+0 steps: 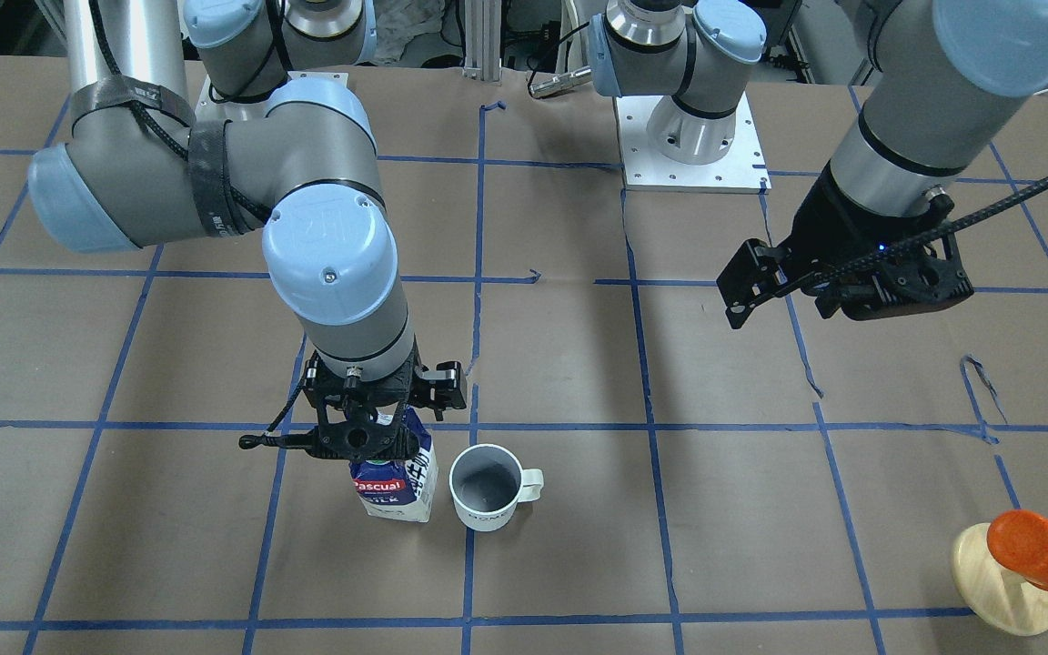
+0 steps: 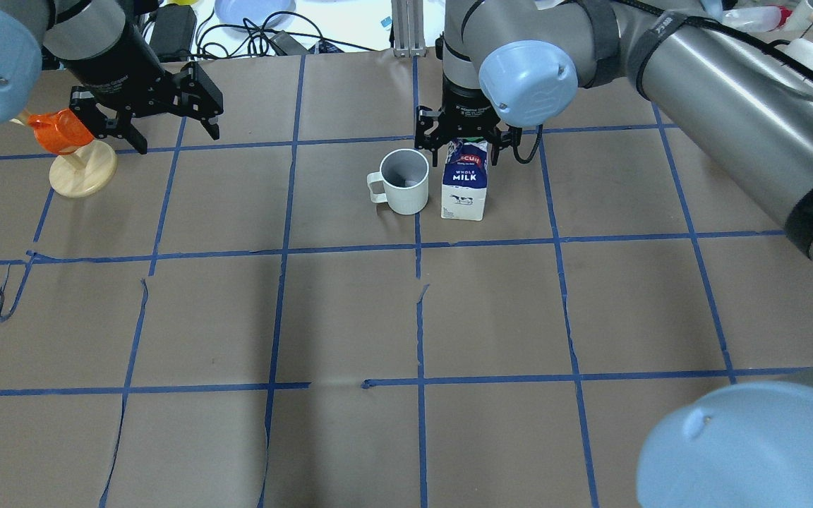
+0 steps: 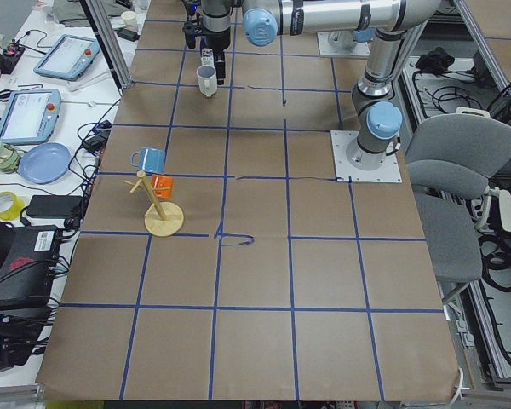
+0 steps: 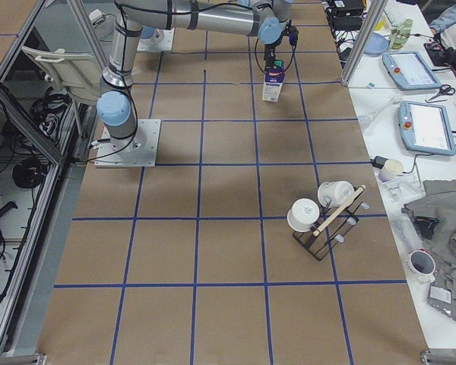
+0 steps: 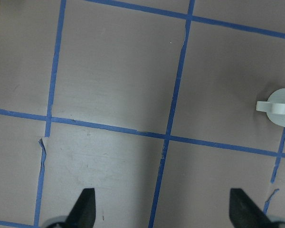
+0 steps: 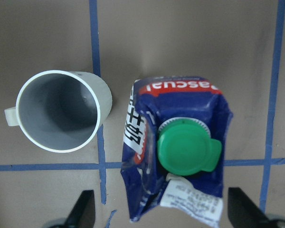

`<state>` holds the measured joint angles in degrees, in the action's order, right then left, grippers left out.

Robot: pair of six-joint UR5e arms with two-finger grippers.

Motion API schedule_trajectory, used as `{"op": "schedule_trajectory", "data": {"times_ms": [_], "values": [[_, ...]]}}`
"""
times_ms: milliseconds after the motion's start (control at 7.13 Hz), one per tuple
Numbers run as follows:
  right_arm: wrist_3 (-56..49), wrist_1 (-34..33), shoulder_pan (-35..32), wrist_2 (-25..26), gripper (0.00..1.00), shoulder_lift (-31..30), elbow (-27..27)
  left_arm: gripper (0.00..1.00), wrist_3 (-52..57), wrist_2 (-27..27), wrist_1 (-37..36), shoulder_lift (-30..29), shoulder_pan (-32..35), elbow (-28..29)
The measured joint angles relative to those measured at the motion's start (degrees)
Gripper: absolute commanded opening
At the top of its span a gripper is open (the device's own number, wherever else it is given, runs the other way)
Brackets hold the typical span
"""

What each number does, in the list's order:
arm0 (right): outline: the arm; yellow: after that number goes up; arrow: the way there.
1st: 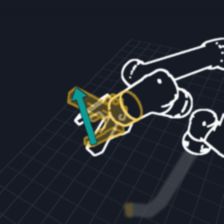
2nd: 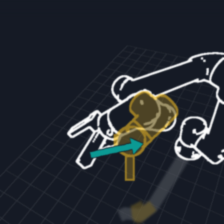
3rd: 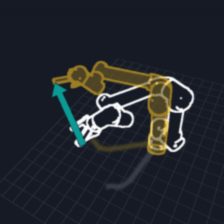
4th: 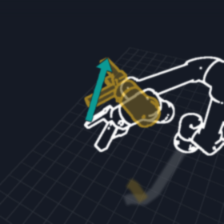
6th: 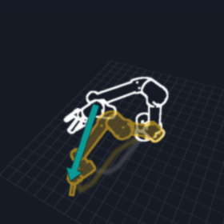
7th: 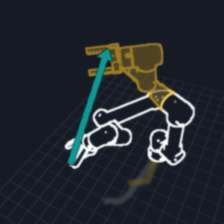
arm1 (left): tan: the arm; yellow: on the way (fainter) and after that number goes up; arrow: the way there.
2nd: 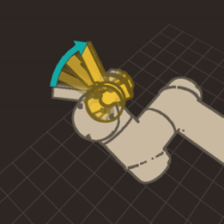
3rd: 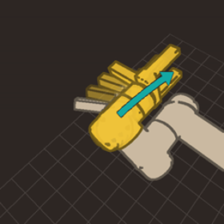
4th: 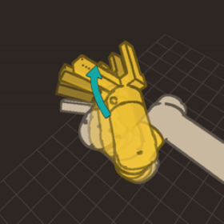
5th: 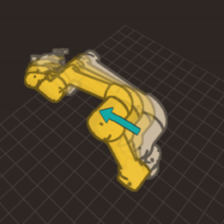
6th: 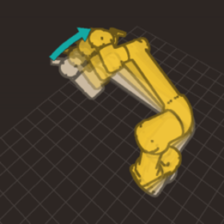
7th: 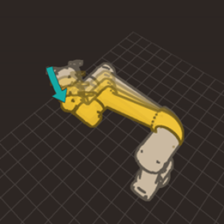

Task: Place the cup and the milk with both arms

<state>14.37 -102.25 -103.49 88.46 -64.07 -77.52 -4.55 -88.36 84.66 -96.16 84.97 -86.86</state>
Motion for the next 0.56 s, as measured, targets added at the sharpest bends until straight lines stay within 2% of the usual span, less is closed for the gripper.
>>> {"op": "schedule_trajectory", "data": {"times_ms": [280, 561], "values": [[-2.06, 0.22, 2.35, 0.18, 1.0, -4.45, 0.4, 1.0, 0.08, 0.08, 0.03, 1.17, 0.08, -0.8], [-3.33, 3.53, 7.71, -0.15, 1.0, -10.1, -0.08, 1.0, 0.14, 0.12, 0.26, 1.96, 0.19, -0.96]]}}
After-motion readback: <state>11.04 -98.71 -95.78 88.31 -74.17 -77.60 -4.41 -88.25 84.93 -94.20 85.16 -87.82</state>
